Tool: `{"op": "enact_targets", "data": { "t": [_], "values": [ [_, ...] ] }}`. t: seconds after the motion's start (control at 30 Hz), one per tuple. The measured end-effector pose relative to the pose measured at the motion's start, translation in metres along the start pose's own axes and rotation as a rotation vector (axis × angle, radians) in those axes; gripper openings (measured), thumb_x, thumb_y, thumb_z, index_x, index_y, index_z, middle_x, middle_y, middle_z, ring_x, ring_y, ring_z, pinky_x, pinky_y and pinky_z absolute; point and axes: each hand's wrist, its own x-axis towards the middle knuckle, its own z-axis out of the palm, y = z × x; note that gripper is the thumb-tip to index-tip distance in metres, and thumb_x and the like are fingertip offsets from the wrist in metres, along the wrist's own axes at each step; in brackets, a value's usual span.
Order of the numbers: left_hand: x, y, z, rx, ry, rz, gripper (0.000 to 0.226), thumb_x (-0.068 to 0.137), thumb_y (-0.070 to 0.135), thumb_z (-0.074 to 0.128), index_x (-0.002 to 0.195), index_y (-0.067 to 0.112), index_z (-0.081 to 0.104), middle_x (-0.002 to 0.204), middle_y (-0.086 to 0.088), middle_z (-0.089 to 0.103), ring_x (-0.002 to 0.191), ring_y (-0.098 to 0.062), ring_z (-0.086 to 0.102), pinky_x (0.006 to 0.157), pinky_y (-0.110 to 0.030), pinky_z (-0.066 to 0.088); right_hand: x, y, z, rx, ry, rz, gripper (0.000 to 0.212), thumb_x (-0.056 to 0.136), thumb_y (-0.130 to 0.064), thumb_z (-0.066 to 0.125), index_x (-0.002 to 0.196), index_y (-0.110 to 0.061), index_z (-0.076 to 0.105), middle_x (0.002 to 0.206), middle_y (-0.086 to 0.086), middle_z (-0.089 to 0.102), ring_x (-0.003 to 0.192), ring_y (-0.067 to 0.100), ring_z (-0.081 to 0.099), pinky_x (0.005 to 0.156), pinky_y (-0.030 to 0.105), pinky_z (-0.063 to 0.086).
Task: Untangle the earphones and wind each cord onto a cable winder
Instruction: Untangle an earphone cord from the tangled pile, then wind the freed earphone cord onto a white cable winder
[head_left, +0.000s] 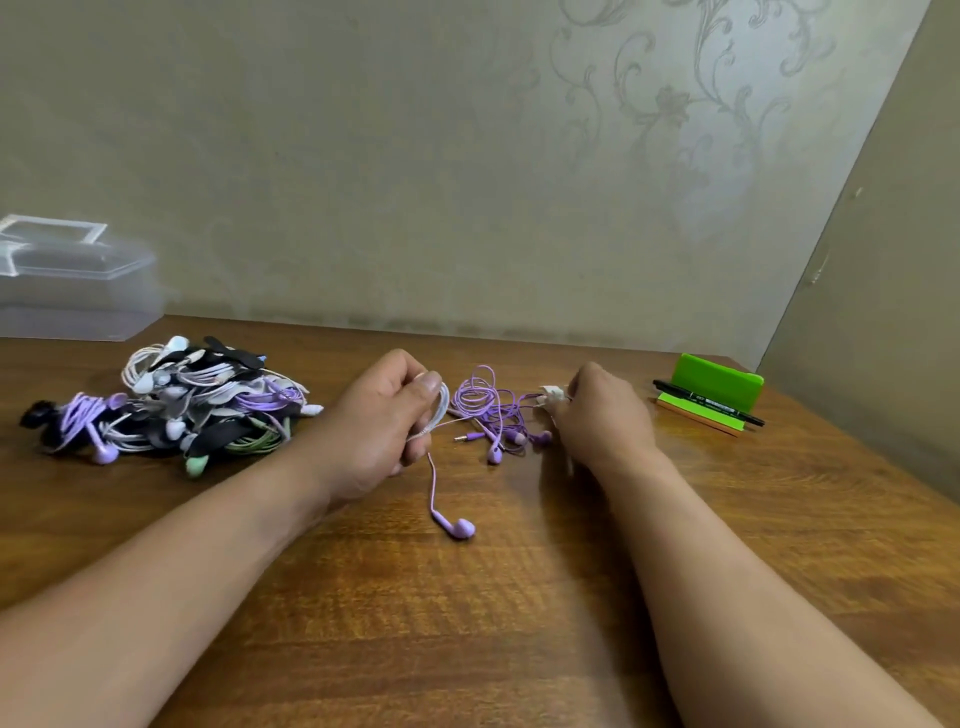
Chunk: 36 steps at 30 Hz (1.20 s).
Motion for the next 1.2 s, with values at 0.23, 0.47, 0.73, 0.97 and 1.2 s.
{"op": "enact_targets", "data": {
  "t": [0.23,0.47,0.73,0.97,1.2],
  "values": [
    [0.001,0.001,-0.006,0.002,0.022,-0.007,0.018,0.111,0.025,0.042,0.100,0.012,0.047,0.073,-0.002,0.045,0.057,-0.014,0.045,0.043,-0.020,0.029,-0.005,-0.007,-0.019,-0.126,-0.101,-0.037,0.024,0.089,-0.038,0.067,0.087,-0.015,0.066,0.084,0.006,0.061,0.083,0.032,0.059,0.066,0.030,0.039],
    [0.000,0.001,-0.008,0.006,0.021,0.000,0.017,0.111,0.024,0.042,0.102,0.010,0.046,0.074,-0.004,0.047,0.057,-0.016,0.047,0.043,-0.020,0.030,-0.008,-0.001,-0.036,-0.095,-0.387,-0.029,0.023,0.092,-0.031,0.064,0.095,-0.011,0.074,0.084,0.007,0.066,0.074,0.021,0.060,0.059,0.029,0.044],
    [0.004,0.000,-0.012,-0.114,0.097,-0.005,0.018,0.111,0.021,0.042,0.097,0.012,0.047,0.074,-0.002,0.049,0.056,-0.016,0.048,0.042,-0.020,0.029,-0.016,-0.004,-0.065,0.595,-0.405,0.076,0.028,0.089,-0.031,0.056,0.073,-0.009,0.065,0.060,0.011,0.055,0.051,0.022,0.044,0.050,0.027,0.032],
    [0.004,0.005,-0.013,-0.209,0.134,0.109,0.019,0.112,0.019,0.040,0.094,0.012,0.045,0.070,0.000,0.050,0.057,-0.016,0.048,0.044,-0.022,0.028,-0.054,-0.059,-0.064,1.218,-0.705,0.027,0.018,0.098,-0.021,0.050,0.087,-0.008,0.056,0.067,0.010,0.050,0.047,0.015,0.041,0.043,0.024,0.030],
    [0.005,0.003,-0.017,-0.135,0.136,0.223,0.020,0.113,0.023,0.038,0.098,0.012,0.047,0.067,-0.008,0.055,0.058,-0.016,0.052,0.049,-0.028,0.039,-0.078,-0.087,-0.053,1.310,-0.856,-0.034,0.022,0.104,-0.026,0.050,0.097,-0.006,0.057,0.063,0.006,0.049,0.045,0.013,0.037,0.042,0.022,0.025]
  ]
}}
